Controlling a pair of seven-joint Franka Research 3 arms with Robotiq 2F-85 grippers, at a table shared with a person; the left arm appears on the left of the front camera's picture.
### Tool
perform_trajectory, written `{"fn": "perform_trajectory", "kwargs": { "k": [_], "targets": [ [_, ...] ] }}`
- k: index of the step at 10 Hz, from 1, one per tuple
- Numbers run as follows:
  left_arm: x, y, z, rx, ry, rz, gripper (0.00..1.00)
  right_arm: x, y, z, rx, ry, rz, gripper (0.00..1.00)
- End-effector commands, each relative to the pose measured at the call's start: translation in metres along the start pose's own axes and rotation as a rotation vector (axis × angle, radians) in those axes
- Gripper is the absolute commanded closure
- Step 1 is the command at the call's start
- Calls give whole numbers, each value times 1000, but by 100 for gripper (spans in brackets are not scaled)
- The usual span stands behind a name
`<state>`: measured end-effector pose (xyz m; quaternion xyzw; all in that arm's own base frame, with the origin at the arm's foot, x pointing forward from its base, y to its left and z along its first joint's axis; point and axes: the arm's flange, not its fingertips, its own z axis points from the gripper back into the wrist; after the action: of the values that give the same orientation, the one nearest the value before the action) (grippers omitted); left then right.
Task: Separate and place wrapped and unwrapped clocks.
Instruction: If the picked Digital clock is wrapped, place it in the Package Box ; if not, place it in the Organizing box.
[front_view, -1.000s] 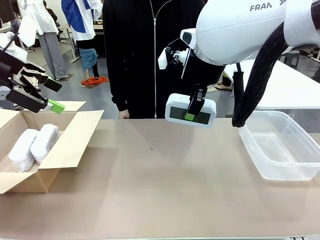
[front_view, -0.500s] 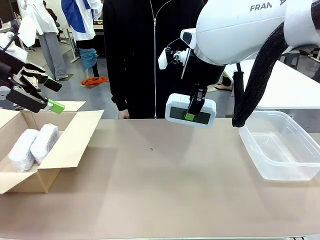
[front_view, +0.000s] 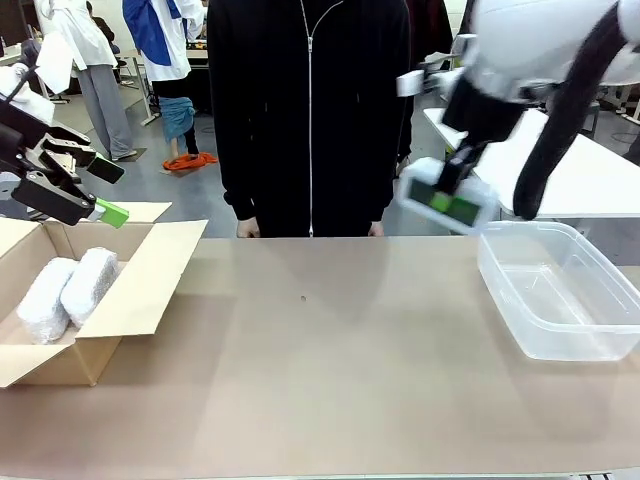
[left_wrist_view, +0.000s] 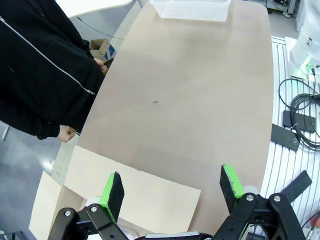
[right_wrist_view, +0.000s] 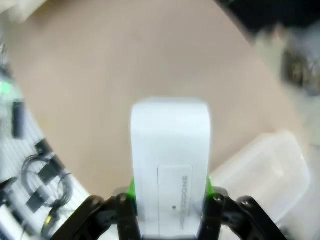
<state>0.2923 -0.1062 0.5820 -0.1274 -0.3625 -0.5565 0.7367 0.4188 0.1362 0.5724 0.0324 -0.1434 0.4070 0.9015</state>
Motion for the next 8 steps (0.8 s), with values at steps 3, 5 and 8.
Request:
{"fn": "perform_trajectory", "kwargs": {
  "k": [3,5,8],
  "targets": [
    [2,-2,-2,3,-13,12,0,-66,-98,-41,-89,-61,-706,49],
    [2,-2,-2,3,-13,12,0,-97,-132,-60,-51,-78,-801,49],
    [2,-2,-2,3,-13,12,0,-99,-147,-104,-182,-2,-874,49]
  ]
}}
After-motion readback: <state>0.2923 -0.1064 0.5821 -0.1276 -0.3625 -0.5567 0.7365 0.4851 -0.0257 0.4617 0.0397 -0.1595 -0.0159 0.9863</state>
